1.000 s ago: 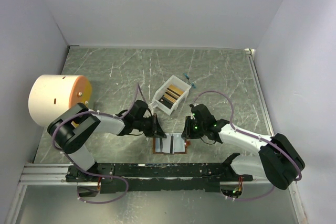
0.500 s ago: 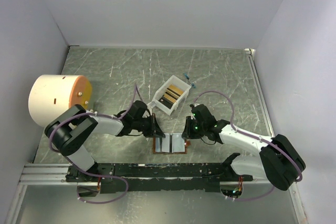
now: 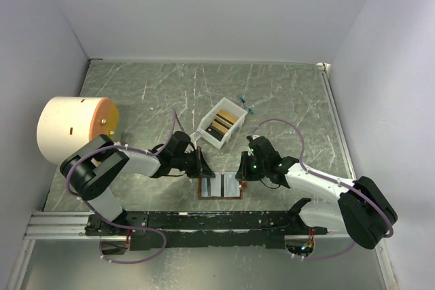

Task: Put the credit cards into the card holder
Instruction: Insert the credit card into the card holder.

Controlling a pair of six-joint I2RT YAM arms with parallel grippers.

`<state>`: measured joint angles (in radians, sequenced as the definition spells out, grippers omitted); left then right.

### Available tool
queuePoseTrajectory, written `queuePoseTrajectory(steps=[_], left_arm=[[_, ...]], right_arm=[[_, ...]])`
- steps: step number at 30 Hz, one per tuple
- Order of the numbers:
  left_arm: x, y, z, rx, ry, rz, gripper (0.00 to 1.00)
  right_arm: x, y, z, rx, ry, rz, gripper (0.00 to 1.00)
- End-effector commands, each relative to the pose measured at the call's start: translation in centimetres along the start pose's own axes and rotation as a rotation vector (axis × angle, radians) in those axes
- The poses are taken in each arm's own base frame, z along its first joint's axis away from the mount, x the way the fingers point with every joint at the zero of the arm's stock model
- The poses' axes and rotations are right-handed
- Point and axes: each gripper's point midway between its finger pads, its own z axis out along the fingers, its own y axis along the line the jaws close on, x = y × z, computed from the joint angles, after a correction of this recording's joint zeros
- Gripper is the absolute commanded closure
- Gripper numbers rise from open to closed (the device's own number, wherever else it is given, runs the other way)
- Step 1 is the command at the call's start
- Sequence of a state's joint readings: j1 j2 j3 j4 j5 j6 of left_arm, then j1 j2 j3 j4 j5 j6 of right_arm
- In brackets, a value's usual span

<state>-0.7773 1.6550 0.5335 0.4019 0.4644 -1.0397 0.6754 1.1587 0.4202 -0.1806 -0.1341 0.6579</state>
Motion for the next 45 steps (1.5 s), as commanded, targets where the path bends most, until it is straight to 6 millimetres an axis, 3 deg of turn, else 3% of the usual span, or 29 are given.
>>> queuePoseTrajectory(steps=[1, 10, 16, 32, 45], left_arm=[[-0.3, 0.8, 0.6, -0.044, -0.03, 0.007, 0.93], [-0.4, 1.9, 0.0, -0.157, -0.001, 0.09, 0.93], [-1.1, 1.5, -0.8, -0.195, -0.017, 0.128, 0.93], [0.7, 0.8, 0.6, -0.063, 0.021, 0.024, 0.93], [0.2, 0.7, 1.3, -0.058, -0.044, 0.006, 0.93]], right_arm=[[0.0, 0.2, 0.0, -0.011, -0.011, 0.0, 0.81], [-0.2, 0.3, -0.2, -0.009, -0.016, -0.008, 0.81], [-0.4, 0.3, -0.4, -0.004, -0.023, -0.009, 0.81], [-0.1, 0.5, -0.2, -0.022, -0.024, 0.01, 0.81], [-0.2, 0.7, -0.6, -0.036, -0.053, 0.064, 0.81]])
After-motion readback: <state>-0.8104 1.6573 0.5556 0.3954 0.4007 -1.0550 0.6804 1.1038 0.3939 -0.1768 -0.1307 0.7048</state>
